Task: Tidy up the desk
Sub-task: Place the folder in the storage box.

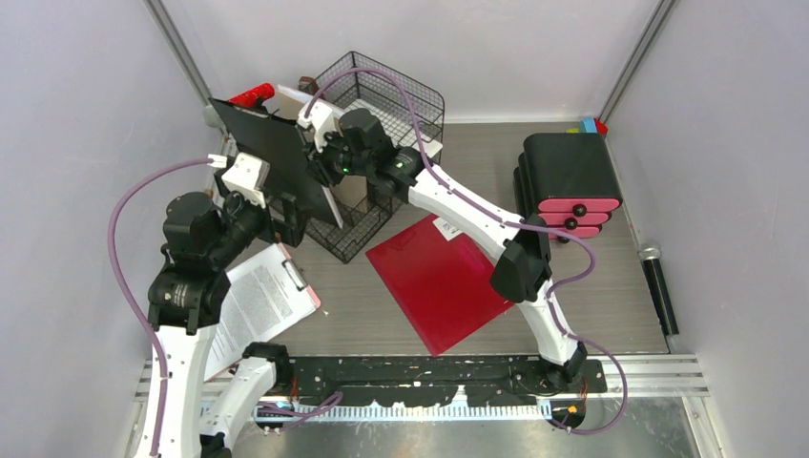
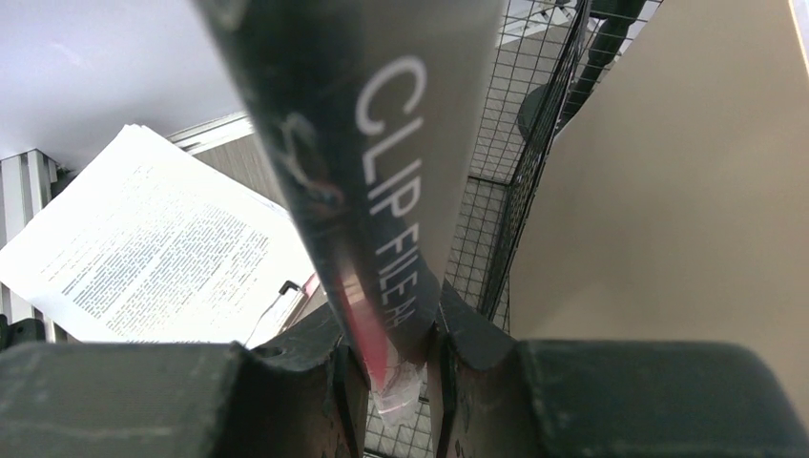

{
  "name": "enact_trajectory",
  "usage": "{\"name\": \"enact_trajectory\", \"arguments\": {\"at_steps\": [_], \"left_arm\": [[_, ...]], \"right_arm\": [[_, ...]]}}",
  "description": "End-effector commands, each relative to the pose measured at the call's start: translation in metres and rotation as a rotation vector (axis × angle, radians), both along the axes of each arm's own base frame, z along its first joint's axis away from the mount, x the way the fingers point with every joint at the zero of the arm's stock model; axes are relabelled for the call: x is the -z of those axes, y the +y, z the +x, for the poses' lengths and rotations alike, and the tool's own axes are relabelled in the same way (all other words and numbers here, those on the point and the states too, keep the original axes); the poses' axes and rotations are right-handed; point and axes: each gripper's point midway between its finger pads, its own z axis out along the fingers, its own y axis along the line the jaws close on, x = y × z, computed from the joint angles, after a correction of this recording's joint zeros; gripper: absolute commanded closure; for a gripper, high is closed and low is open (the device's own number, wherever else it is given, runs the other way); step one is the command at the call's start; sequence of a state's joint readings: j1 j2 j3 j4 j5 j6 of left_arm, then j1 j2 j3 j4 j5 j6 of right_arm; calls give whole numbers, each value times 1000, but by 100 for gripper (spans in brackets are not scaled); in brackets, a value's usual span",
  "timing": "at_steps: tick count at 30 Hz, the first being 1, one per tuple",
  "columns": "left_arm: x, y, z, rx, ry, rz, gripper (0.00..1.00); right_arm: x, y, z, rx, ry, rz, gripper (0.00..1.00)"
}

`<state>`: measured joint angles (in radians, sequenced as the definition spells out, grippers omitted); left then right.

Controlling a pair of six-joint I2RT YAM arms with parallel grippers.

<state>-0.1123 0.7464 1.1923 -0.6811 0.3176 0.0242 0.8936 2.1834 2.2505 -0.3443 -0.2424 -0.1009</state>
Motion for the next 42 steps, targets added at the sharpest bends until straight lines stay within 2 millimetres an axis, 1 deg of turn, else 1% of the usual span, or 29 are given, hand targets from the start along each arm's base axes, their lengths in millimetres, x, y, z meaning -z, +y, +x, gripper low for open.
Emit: {"name": "enact_trajectory", "arguments": {"at_steps": [1,4,7,15,19,22,24,27,32,35,37,38,41,42], "left_arm": [[-14,-5,1,22,-60,-31,0],[-12,-6,3,27,-55,-30,0],[-10,-6,5,28,-50,-30,0],[-10,-7,10,31,-55,-31,0],[-9,-8,12,33,-53,-32,0],[-9,-8,13,34,-52,-32,0],[-8,-8,14,33,-51,-32,0],[-7,-8,14,35,-50,-32,0],[-5,-6,14,23,-52,-23,0],[-6,-4,12,20,-57,-10,0],[-7,-3,11,18,-62,-3,0],[-7,-3,11,16,-63,0,0],[-7,0,10,4,-64,15,0],[-6,3,10,-5,-62,24,0]], "right_arm": [[-74,5,10,22,-170,164,100],[-74,6,12,29,-178,171,100],[-79,7,14,32,-189,190,100],[-80,4,28,82,-240,194,100],[-78,5,27,74,-226,201,100],[-75,5,20,75,-190,212,100],[-68,6,14,64,-173,203,100],[-51,10,8,54,-150,173,100],[-25,14,7,48,-121,137,100],[-17,15,7,50,-109,128,100],[-15,14,6,49,-101,126,97],[-15,14,5,45,-99,125,92],[-16,14,3,36,-102,120,83],[-18,14,3,31,-103,117,79]]}}
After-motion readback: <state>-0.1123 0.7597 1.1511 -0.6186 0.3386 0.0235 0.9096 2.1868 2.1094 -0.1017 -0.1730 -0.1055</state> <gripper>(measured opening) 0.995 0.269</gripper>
